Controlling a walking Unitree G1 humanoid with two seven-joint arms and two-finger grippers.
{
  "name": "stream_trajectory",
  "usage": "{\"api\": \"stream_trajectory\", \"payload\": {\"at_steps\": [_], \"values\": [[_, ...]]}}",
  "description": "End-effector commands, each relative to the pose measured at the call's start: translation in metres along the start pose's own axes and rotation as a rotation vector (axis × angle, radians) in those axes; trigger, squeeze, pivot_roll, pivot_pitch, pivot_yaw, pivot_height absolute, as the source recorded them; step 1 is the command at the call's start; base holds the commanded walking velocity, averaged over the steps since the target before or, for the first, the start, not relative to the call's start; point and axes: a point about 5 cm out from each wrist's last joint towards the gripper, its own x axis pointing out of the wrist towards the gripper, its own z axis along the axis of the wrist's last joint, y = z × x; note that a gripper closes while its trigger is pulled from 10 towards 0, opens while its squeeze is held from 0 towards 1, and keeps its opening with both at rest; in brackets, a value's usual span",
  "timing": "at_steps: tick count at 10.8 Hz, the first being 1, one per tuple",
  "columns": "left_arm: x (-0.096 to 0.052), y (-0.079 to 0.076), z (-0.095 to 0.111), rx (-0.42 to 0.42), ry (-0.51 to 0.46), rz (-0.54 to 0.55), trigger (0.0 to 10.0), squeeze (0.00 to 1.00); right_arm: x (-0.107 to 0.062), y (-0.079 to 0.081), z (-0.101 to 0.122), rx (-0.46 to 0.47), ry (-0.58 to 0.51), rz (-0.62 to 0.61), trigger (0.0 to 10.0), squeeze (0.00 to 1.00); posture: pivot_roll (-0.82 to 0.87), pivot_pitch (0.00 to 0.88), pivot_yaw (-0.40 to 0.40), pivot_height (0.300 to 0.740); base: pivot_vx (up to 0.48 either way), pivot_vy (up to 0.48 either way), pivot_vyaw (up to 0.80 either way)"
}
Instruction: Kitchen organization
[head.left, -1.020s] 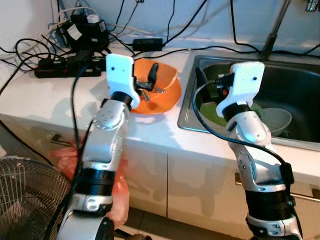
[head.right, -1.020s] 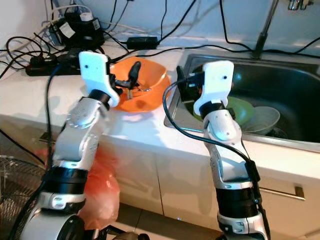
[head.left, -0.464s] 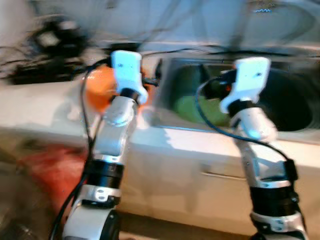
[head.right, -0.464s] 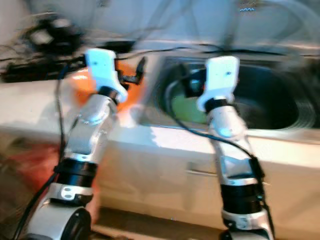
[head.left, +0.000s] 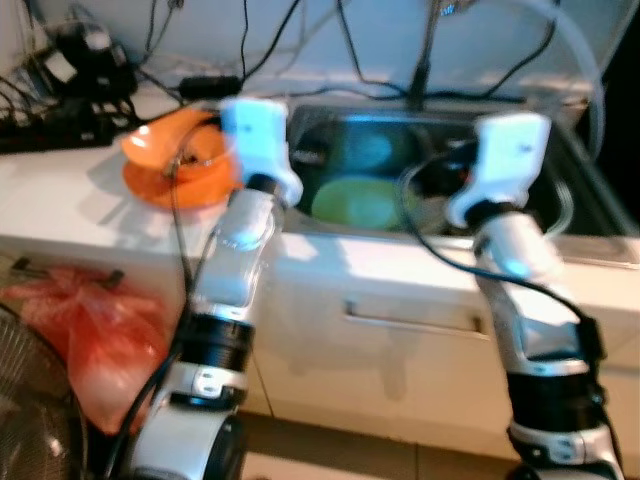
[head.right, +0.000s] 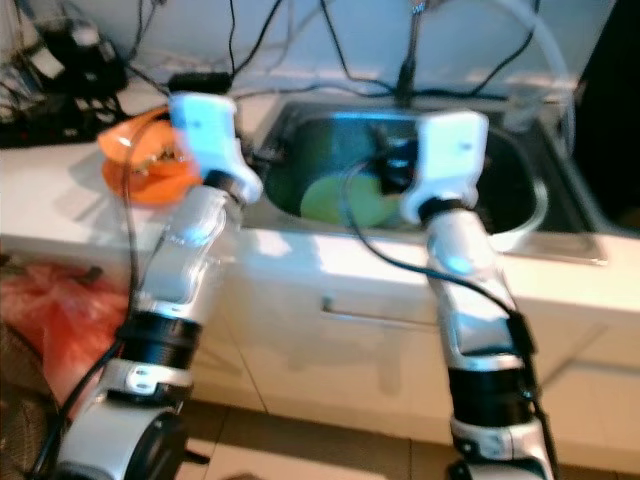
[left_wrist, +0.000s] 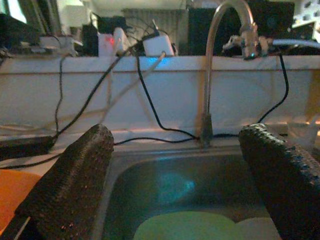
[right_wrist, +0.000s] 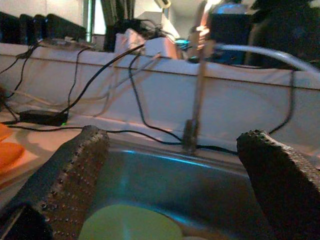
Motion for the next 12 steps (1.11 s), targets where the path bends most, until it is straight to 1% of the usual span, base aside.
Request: {"api": "stream_trajectory", "payload": {"at_steps": [1,2,3,5,7,8,10,11,12], "values": [[0.0,0.014,-0.002,0.02,0.012,0.064,10.0,0.0,0.001,0.007,0.006,-0.004,-0.025,0.027,10.0,0.0,-0.06,0.0,0.062,0.74,0.0,0.0,0.0],[-0.001,0.023,-0.002,0.067,0.012,0.125,10.0,0.0,0.0,0.008,0.007,-0.004,-0.027,0.029,10.0,0.0,-0.05,0.0,0.061,0.74,0.0,0.0,0.0],[-0.002,0.035,-0.004,0.112,0.03,0.189,10.0,0.0,0.0,0.009,0.006,-0.005,-0.024,0.033,10.0,0.0,-0.05,0.0,0.06,0.74,0.0,0.0,0.8],[-0.002,0.039,-0.009,0.128,0.052,0.195,10.0,0.0,0.0,0.01,0.006,-0.001,-0.023,0.035,10.0,0.0,-0.05,0.0,0.063,0.74,0.0,0.0,0.65],[-0.003,0.044,-0.015,0.139,0.083,0.209,10.0,0.0,0.0,0.01,0.006,0.007,-0.024,0.028,10.0,0.0,-0.05,0.0,0.065,0.74,0.0,0.0,0.0],[-0.003,0.049,-0.017,0.159,0.091,0.224,10.0,0.0,0.0,0.01,0.005,0.008,-0.022,0.027,10.0,0.0,-0.05,0.0,0.065,0.74,0.0,0.0,0.0],[-0.004,0.067,-0.024,0.195,0.106,0.282,10.0,0.0,-0.003,0.012,0.006,0.02,-0.023,0.033,10.0,0.0,-0.05,0.0,0.06,0.74,0.0,0.0,0.0],[-0.006,0.069,-0.025,0.207,0.103,0.292,10.0,0.0,-0.005,0.013,0.007,0.024,-0.022,0.035,10.0,0.0,-0.05,0.0,0.058,0.74,0.0,0.0,0.0],[-0.01,0.078,-0.028,0.238,0.083,0.335,10.0,0.0,-0.008,0.013,0.004,0.029,-0.008,0.04,10.0,0.0,-0.05,0.0,0.05,0.74,0.0,0.0,0.0]]}}
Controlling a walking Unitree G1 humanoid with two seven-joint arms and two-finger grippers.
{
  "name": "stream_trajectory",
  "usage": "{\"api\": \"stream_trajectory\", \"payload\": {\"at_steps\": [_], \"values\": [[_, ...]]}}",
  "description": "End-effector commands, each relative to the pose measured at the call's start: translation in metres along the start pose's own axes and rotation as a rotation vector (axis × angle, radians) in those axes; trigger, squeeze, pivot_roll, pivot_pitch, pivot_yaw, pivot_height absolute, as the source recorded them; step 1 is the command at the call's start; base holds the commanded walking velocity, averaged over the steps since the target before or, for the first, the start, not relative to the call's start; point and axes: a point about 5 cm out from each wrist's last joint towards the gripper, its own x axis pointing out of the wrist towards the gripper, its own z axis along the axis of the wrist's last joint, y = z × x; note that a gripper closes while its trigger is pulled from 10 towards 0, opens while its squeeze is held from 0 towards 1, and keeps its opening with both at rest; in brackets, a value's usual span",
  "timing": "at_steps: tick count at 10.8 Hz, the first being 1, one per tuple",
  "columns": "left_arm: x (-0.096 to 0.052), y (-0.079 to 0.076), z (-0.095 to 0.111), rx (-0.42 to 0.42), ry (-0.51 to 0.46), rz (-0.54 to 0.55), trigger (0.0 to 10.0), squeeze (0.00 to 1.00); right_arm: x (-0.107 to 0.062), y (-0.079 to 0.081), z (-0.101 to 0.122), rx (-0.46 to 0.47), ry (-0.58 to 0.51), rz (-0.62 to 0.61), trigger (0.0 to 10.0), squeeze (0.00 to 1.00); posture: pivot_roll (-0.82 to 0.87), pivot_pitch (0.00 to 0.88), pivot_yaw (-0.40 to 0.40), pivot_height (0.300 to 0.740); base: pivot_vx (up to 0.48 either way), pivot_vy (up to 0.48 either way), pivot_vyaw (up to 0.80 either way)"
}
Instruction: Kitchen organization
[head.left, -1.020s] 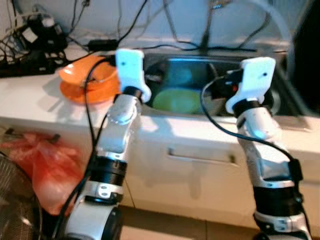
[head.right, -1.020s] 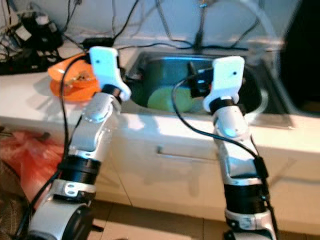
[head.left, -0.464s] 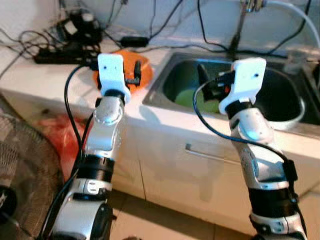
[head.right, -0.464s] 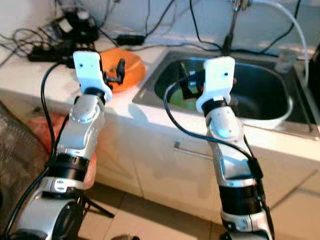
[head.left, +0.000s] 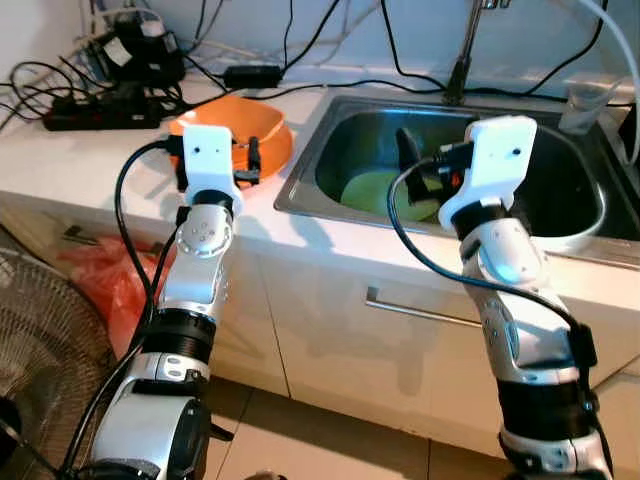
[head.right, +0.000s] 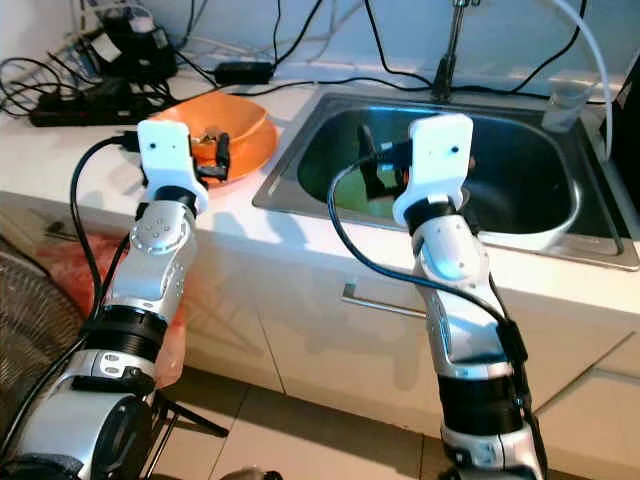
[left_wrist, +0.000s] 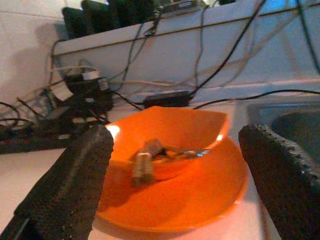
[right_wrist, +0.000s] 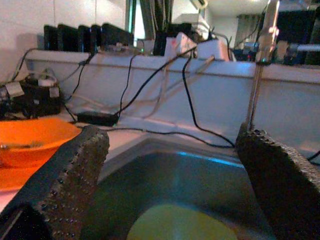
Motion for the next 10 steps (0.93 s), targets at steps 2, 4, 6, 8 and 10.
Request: {"api": "stream_trajectory", "payload": {"at_steps": [2,4,6,8,10], "values": [[0.002,0.013,-0.001,0.025,-0.022,0.056,10.0,0.0,-0.005,0.0,0.003,0.0,0.008,0.014,10.0,0.0,-0.06,0.0,0.036,0.74,0.0,0.0,0.0],[0.003,0.016,-0.009,0.053,-0.027,0.07,10.0,0.0,-0.008,-0.001,0.003,-0.009,0.022,0.023,10.0,0.0,-0.09,0.0,0.02,0.74,0.0,0.0,0.0],[0.006,0.012,-0.011,0.047,-0.024,0.05,10.0,0.0,-0.01,-0.004,0.007,-0.014,0.029,0.034,10.0,0.0,-0.11,0.0,0.014,0.74,0.0,0.0,0.0],[0.01,0.007,-0.007,0.025,-0.035,0.023,10.0,0.0,-0.013,-0.001,0.005,-0.009,0.056,0.083,10.0,0.0,-0.11,0.007,0.015,0.74,0.0,0.0,0.0],[0.011,0.003,-0.006,0.01,-0.046,0.005,10.0,0.0,-0.02,0.014,-0.002,0.051,0.104,0.203,10.0,0.0,-0.1,0.01,0.012,0.74,0.0,0.0,0.21]]}}
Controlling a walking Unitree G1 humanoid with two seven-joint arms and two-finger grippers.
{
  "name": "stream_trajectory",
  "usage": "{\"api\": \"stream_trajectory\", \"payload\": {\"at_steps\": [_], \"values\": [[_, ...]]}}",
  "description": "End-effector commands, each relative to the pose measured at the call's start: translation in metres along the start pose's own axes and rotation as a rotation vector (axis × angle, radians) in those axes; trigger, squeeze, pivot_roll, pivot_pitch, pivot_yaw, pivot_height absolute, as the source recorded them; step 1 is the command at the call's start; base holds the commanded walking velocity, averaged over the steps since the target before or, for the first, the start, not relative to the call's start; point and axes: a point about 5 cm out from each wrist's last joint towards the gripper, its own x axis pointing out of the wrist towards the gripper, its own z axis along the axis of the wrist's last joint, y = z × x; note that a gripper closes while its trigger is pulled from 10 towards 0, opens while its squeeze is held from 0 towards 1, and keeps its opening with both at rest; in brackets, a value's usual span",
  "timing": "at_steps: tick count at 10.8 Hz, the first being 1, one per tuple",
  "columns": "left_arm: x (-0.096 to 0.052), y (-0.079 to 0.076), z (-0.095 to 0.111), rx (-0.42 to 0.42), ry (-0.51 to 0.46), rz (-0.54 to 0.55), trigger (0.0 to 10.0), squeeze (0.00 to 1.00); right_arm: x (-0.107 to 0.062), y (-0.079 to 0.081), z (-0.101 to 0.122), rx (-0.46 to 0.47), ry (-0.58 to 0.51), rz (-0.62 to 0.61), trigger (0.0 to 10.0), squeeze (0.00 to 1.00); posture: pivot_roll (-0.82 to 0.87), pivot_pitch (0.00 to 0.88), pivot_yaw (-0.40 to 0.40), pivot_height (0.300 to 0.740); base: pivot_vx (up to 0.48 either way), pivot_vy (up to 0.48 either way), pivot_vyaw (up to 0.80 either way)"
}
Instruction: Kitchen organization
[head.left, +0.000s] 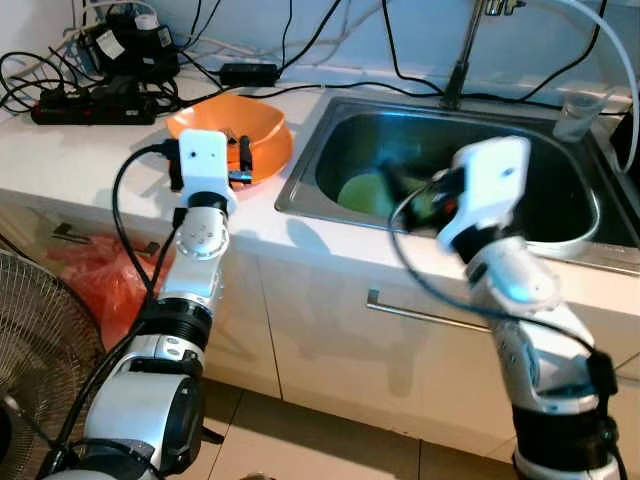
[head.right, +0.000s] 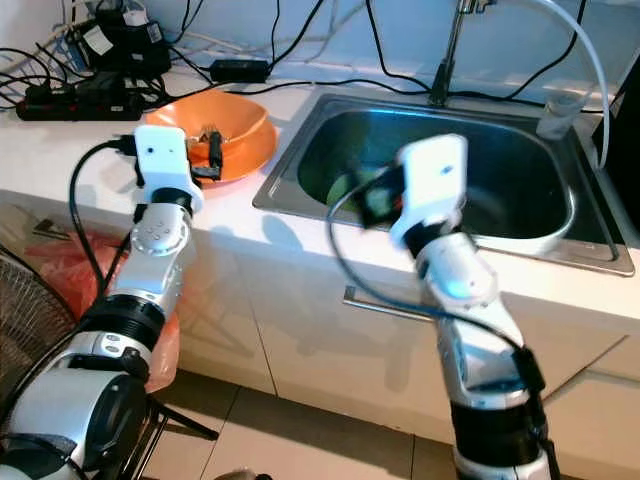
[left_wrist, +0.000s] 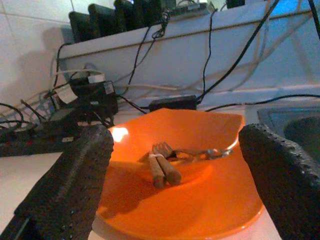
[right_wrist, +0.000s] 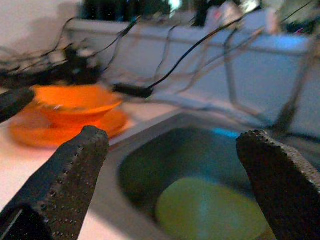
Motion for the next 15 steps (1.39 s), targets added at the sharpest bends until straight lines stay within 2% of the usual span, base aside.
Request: {"api": "stream_trajectory", "payload": {"at_steps": [1,2,4,7,8,9,10,12,13,15], "values": [[0.003,0.0,0.002,-0.007,-0.005,-0.006,10.0,0.0,-0.001,0.011,0.002,0.019,0.011,0.083,10.0,0.0,-0.1,0.008,0.01,0.74,0.0,0.0,0.0],[0.003,0.0,0.001,-0.006,-0.002,-0.005,10.0,0.0,-0.004,0.021,-0.001,0.032,0.041,0.179,10.0,0.0,-0.1,0.008,0.009,0.74,0.0,0.0,0.0],[0.003,0.002,-0.001,-0.004,0.005,0.002,10.0,0.0,-0.01,0.031,-0.004,0.038,0.064,0.258,10.0,0.0,-0.11,0.008,0.003,0.74,0.0,0.0,0.0],[0.006,0.006,0.002,-0.006,-0.002,0.021,10.0,0.0,-0.011,0.03,-0.003,0.03,0.072,0.259,10.0,0.0,-0.11,0.012,0.006,0.74,0.0,0.0,0.0],[0.009,0.01,0.014,-0.021,-0.056,0.034,10.0,0.0,-0.012,0.031,-0.001,0.032,0.061,0.263,10.0,0.0,-0.11,0.013,0.009,0.74,0.0,0.0,0.0],[0.008,0.009,0.031,-0.04,-0.133,0.025,10.0,0.0,-0.012,0.029,0.007,0.028,0.008,0.238,10.0,0.0,-0.1,0.013,0.012,0.74,0.0,0.0,0.0],[0.001,0.002,0.045,-0.047,-0.208,-0.009,10.0,0.0,-0.011,0.02,0.015,0.022,-0.056,0.154,10.0,0.0,-0.09,0.012,0.011,0.74,0.0,0.0,0.0],[-0.016,-0.011,0.059,-0.099,-0.257,-0.061,10.0,0.0,-0.007,0.004,0.02,0.0,-0.093,0.034,10.0,0.0,-0.07,0.005,0.014,0.74,0.0,0.0,0.0],[-0.02,-0.015,0.062,-0.106,-0.261,-0.079,10.0,0.0,-0.005,0.002,0.02,-0.004,-0.096,0.023,10.0,0.0,-0.07,0.0,0.014,0.74,0.0,0.0,0.0],[-0.029,-0.023,0.084,-0.113,-0.322,-0.124,10.0,0.0,-0.001,-0.002,0.028,-0.017,-0.154,-0.012,10.0,0.0,-0.06,0.0,0.018,0.74,0.15,0.0,0.0]]}}
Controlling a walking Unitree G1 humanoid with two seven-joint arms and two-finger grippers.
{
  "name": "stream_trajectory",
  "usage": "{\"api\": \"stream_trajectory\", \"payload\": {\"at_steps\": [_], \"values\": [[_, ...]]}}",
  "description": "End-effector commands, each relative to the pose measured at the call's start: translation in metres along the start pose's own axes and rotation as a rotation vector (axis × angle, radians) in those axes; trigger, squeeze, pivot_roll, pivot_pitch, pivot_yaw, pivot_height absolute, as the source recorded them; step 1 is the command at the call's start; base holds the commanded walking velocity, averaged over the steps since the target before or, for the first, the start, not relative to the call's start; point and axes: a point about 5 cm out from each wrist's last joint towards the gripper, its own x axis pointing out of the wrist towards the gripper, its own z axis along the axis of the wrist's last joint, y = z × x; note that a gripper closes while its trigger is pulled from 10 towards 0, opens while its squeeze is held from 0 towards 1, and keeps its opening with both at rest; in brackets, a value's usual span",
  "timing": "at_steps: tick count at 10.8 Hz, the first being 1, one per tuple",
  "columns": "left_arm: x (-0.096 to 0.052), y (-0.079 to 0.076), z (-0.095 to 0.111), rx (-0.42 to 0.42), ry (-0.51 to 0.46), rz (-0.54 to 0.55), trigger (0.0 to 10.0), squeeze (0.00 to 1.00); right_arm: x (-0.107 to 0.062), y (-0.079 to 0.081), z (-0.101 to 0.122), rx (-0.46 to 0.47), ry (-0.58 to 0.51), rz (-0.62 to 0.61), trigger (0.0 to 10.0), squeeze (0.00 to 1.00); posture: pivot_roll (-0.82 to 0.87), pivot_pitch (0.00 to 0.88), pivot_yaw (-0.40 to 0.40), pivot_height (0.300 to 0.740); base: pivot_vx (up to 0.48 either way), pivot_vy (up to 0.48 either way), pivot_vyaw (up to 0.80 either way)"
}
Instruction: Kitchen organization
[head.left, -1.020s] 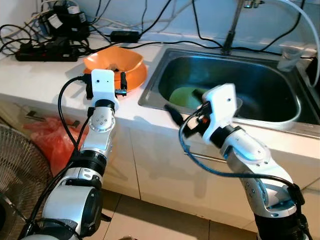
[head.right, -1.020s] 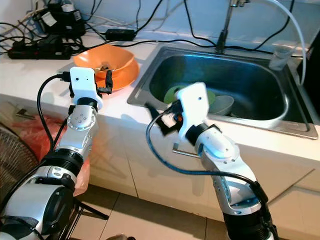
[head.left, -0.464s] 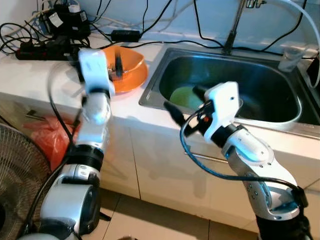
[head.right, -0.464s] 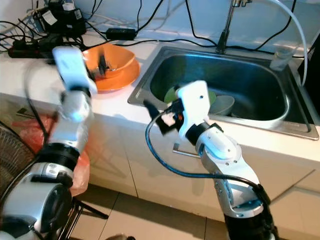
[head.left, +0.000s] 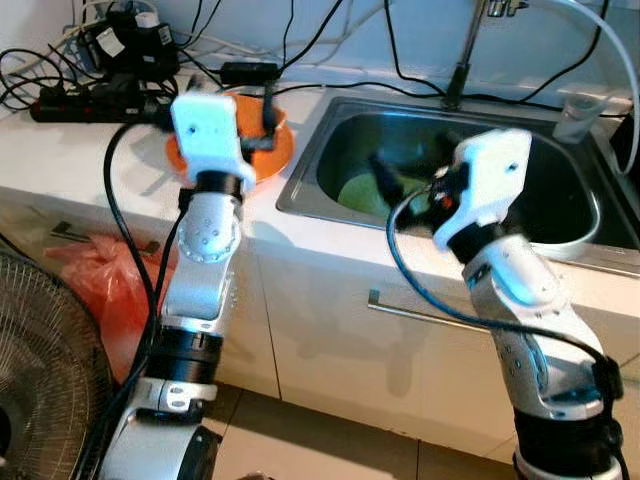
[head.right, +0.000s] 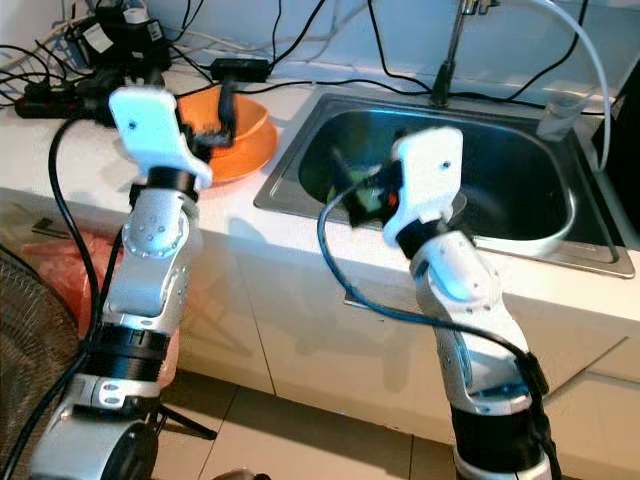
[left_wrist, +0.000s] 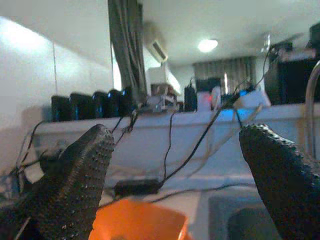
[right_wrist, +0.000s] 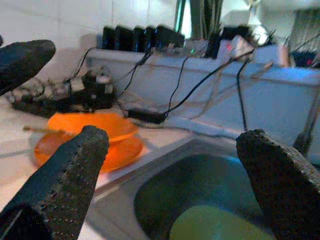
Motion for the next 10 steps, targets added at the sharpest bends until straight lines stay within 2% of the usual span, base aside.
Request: {"api": "stream_trajectory", "payload": {"at_steps": [1,3,6,10], "values": [[0.003,-0.0014,0.0079,0.008,-0.017,-0.022,10.0,0.0,0.0018,-0.004,0.0055,-0.014,-0.032,-0.024,10.0,0.0,-0.06,0.0,0.018,0.74,0.439,0.0,0.0],[0.0066,0.0021,0.0115,0.011,-0.005,-0.014,10.0,0.0,0.0056,-0.0054,0.0113,-0.024,-0.069,-0.036,10.0,0.0,-0.06,0.0,0.023,0.74,0.461,0.0,0.0],[0.0064,0.0045,0.0122,0.011,0.011,-0.003,10.0,0.0,0.0061,-0.0063,0.0085,-0.032,-0.067,-0.039,10.0,0.0,-0.05,0.0,0.023,0.74,0.44,0.0,0.0],[0.0033,0.0058,0.0101,0.012,0.029,0.006,10.0,0.0,0.0053,-0.004,0.0051,-0.037,-0.058,-0.028,10.0,0.0,-0.05,0.0,0.022,0.74,0.0,0.0,0.0]]}}
